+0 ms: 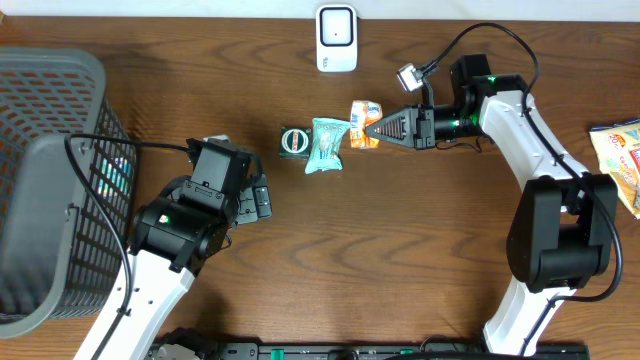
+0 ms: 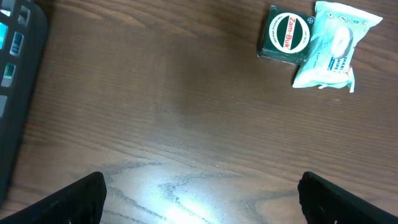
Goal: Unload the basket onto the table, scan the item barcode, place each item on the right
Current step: 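Lift the tissue pack and rotate it with the right gripper, then raise the orange tissue pack up to the white scanner with the right gripper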
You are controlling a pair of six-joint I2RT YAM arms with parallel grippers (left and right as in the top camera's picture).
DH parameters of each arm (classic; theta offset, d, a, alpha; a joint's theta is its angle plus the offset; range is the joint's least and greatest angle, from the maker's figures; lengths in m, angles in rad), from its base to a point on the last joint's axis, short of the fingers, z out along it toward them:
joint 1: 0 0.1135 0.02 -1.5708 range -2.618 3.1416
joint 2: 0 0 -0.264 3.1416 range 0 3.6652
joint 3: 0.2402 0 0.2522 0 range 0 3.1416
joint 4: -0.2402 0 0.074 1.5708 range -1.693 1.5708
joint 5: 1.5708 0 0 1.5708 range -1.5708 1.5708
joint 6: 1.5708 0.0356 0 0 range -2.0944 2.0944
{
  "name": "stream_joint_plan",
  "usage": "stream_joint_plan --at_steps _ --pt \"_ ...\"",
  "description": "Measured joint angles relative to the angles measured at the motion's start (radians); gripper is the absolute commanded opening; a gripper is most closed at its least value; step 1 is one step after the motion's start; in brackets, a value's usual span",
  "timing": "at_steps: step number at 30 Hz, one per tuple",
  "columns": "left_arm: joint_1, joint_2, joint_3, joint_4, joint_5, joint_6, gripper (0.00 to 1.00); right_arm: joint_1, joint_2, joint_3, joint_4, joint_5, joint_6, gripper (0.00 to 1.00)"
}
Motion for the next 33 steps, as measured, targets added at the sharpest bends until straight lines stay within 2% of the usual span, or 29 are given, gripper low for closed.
stream_joint_plan --at_steps 12,17,21,28,33 --pt "0.000 0.000 0.000 0.000 0.000 0.000 0.98 0.007 0.000 0.000 0.000 0.021 -0.006 0.01" --pt "0.000 0.000 0.000 0.000 0.000 0.000 0.98 0.017 0.000 0.000 0.000 0.119 -0.007 0.01" --pt "0.000 0.000 0.000 0.000 0.000 0.000 0.98 0.043 0.000 0.000 0.011 0.317 0.026 0.01" --pt "0.000 0.000 0.000 0.000 0.000 0.000 0.98 0.119 0.000 0.000 0.133 0.939 0.338 0.01" --pt "0.000 0.000 0.000 0.000 0.000 0.000 0.97 0.154 0.000 0.000 0.298 1.248 0.459 0.01"
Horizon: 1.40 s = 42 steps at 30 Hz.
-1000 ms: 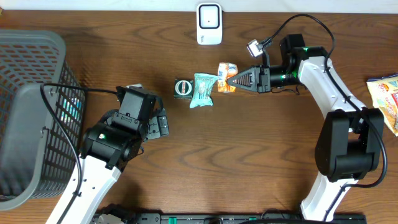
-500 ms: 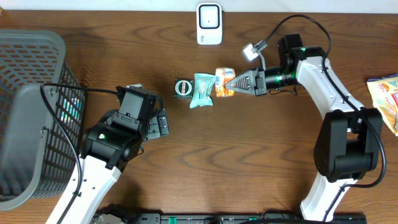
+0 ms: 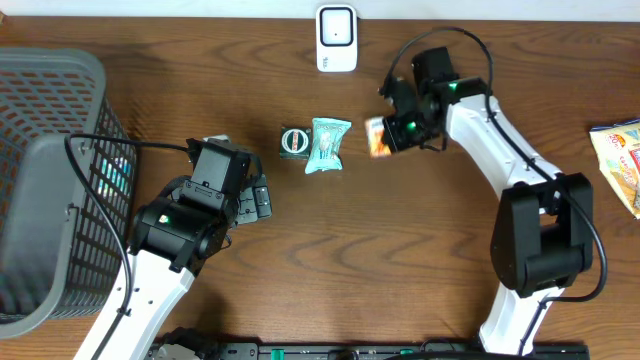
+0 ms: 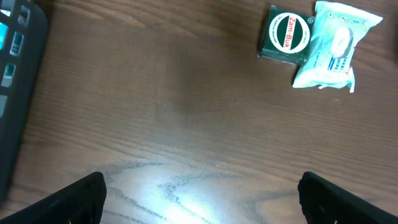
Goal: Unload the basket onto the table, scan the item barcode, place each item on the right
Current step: 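Raise the orange tissue pack up to the white scanner with the right gripper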
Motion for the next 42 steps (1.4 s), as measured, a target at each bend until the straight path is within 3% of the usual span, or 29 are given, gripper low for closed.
stream_joint_plan --at_steps 6,13,20,26,34,42 --pt "0.000 0.000 0.000 0.000 0.000 0.000 0.98 0.052 0.000 0.000 0.262 0.166 0.002 0.01" --pt "0.000 0.000 0.000 0.001 0.000 0.000 0.98 0.124 0.000 0.000 0.555 0.265 -0.097 0.01" --pt "0.000 0.000 0.000 0.001 0.000 0.000 0.98 0.149 0.028 0.000 0.830 0.353 -0.357 0.01" --pt "0.000 0.000 0.000 0.000 0.000 0.000 0.97 0.149 0.136 0.002 1.076 0.461 -0.496 0.01" --pt "0.000 0.000 0.000 0.000 0.000 0.000 0.98 0.149 0.160 0.064 1.037 0.453 -0.513 0.01" --pt "0.000 0.000 0.000 0.001 0.000 0.000 0.98 0.149 0.224 0.407 0.912 0.378 -0.512 0.01"
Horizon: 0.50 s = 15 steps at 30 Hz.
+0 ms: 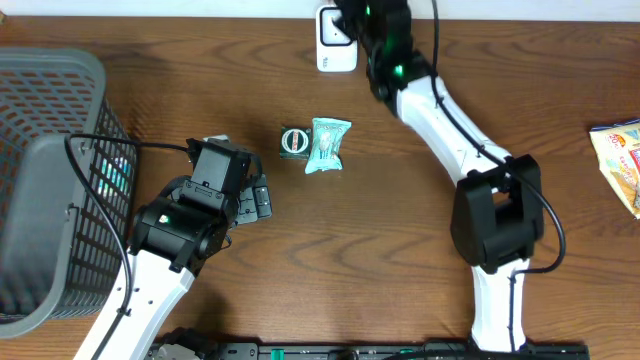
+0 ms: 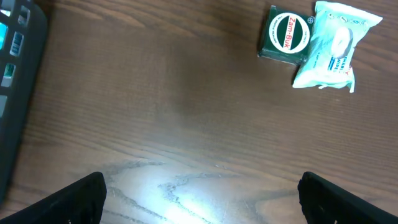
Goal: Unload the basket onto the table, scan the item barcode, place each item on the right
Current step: 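Raise the orange tissue pack up to the white scanner with the right gripper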
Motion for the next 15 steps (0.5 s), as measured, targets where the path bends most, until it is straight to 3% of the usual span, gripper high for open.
stream_joint_plan --at_steps 6,15 --pt "0.000 0.000 0.000 0.000 0.000 0.000 0.98 0.000 0.177 0.254 -0.169 -0.006 -0.038 0.01" --pt "0.000 0.000 0.000 0.000 0.000 0.000 0.98 0.006 0.310 0.256 -0.262 0.014 -0.168 0.01"
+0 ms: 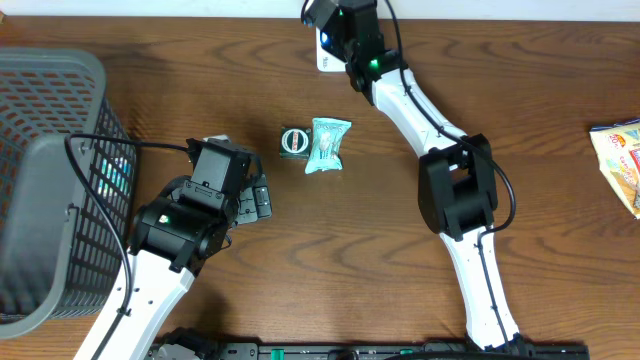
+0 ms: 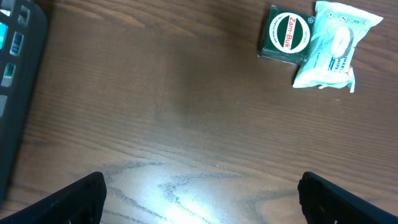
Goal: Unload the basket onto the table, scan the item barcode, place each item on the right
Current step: 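Raise the orange tissue pack up to the white scanner with the right gripper, then carry the tissue pack right and drop it at the table's right edge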
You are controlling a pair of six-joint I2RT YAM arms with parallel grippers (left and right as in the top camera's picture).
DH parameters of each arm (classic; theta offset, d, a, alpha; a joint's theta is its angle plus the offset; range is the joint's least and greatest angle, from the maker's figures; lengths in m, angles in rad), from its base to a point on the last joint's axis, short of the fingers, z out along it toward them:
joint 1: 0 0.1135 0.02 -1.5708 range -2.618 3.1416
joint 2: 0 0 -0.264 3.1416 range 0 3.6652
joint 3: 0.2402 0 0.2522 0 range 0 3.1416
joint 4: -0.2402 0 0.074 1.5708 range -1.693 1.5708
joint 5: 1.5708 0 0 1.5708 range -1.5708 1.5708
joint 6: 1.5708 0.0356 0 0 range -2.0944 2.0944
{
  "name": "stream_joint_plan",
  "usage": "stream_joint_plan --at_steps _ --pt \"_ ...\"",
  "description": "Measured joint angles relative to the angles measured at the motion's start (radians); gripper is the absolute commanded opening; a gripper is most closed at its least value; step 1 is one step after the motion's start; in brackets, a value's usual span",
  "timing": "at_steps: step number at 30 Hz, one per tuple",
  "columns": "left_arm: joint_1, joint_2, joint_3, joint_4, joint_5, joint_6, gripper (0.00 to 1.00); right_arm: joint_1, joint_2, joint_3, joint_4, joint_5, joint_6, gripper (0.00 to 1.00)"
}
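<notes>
My right arm reaches to the far edge of the table, and its gripper (image 1: 335,22) is over the white barcode scanner (image 1: 324,58), hiding most of it. No item shows in or under it, and its fingers are hidden by the wrist. A green Zam-Buk tin (image 1: 293,141) (image 2: 287,36) and a pale teal packet (image 1: 327,145) (image 2: 329,46) lie side by side mid-table. My left gripper (image 1: 255,200) (image 2: 201,199) rests open near the left, with bare wood between its fingers.
A grey mesh basket (image 1: 50,150) fills the left side, and a dark edge with teal markings (image 2: 15,74) shows at the left of the left wrist view. A snack packet (image 1: 620,160) lies at the right edge.
My right gripper has shifted a little left and now covers more of the scanner, and its elbow has come in toward the middle. The left arm, tin and teal packet have not moved.
My right gripper was shut on an orange packet beside the teal packet. Then the packet was held a little to the right of there. Later the gripper was up at the scanner with the packet out of sight, and now it sits over the scanner.
</notes>
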Motion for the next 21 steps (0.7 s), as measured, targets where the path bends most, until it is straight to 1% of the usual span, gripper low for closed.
stream_joint_plan --at_steps 4,8,14,19,21 --pt "0.000 0.000 0.000 0.000 0.000 0.000 0.98 -0.001 -0.001 0.004 0.001 0.034 -0.031 0.01" --pt "0.000 0.000 0.000 0.000 0.000 0.000 0.98 -0.011 -0.001 0.004 -0.035 0.064 -0.041 0.01" --pt "0.000 0.000 0.000 0.000 0.000 0.000 0.98 -0.040 -0.014 0.004 -0.069 0.090 0.042 0.01" --pt "0.000 0.000 0.000 0.000 0.000 0.000 0.98 -0.079 -0.096 0.003 -0.138 0.128 0.072 0.01" --pt "0.000 0.000 0.000 -0.001 0.000 0.000 0.98 -0.115 -0.167 0.003 -0.198 0.140 0.080 0.01"
